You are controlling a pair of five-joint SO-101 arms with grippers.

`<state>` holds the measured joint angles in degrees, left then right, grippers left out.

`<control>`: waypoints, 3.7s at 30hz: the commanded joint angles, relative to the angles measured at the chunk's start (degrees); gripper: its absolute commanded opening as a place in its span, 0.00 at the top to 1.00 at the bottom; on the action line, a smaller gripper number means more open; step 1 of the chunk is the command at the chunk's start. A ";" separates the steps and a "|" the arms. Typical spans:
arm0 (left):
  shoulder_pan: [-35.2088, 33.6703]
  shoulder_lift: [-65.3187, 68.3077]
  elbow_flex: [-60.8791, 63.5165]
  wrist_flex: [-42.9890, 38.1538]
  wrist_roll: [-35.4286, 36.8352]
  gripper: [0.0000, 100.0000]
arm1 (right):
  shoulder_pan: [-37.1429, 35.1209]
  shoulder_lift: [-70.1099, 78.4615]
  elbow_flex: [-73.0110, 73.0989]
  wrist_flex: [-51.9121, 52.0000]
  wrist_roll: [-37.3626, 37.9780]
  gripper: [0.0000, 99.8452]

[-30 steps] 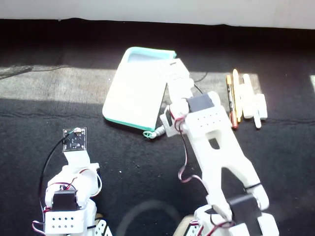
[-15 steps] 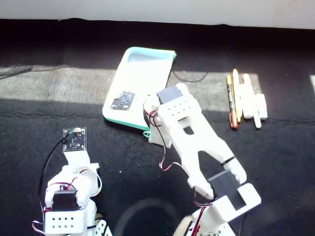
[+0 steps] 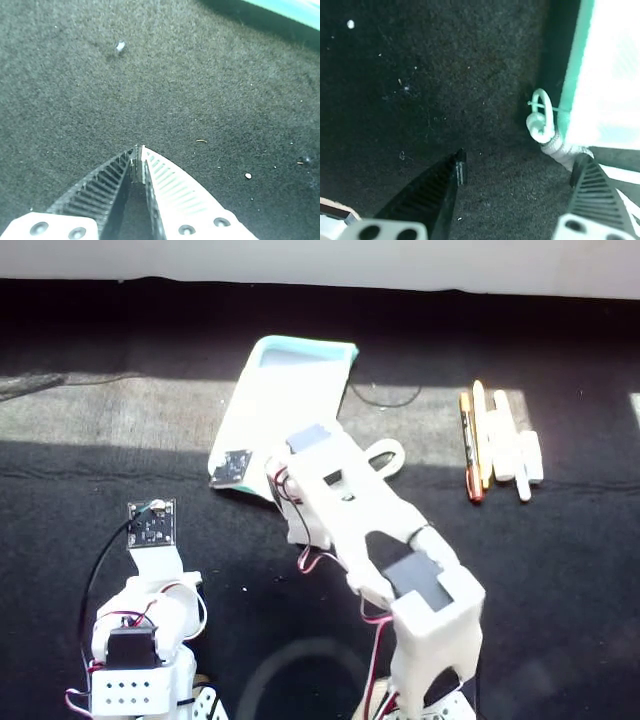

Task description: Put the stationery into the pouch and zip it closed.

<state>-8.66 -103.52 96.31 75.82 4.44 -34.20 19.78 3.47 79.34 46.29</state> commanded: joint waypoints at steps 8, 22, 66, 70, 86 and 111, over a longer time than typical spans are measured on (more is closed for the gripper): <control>0.84 -0.04 0.84 0.00 0.35 0.99 | 0.22 2.42 -13.05 10.59 0.97 0.75; 0.84 -0.04 0.84 0.00 0.35 0.99 | 0.40 2.86 -27.38 19.12 0.62 0.81; 0.84 -0.04 0.84 0.00 0.35 0.99 | 5.93 20.44 -24.75 16.40 0.97 0.64; 0.84 -0.04 0.84 0.00 0.35 0.99 | 6.02 19.03 -24.84 18.86 0.97 0.87; 0.84 -0.04 0.84 0.00 0.35 0.99 | 5.05 9.71 -24.13 21.49 0.53 0.98; 0.84 -0.04 0.84 0.00 0.35 0.99 | -2.24 23.52 -24.84 17.36 -4.66 0.79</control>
<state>-8.66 -103.52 96.31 75.82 4.44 -38.68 41.85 -21.76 98.86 42.51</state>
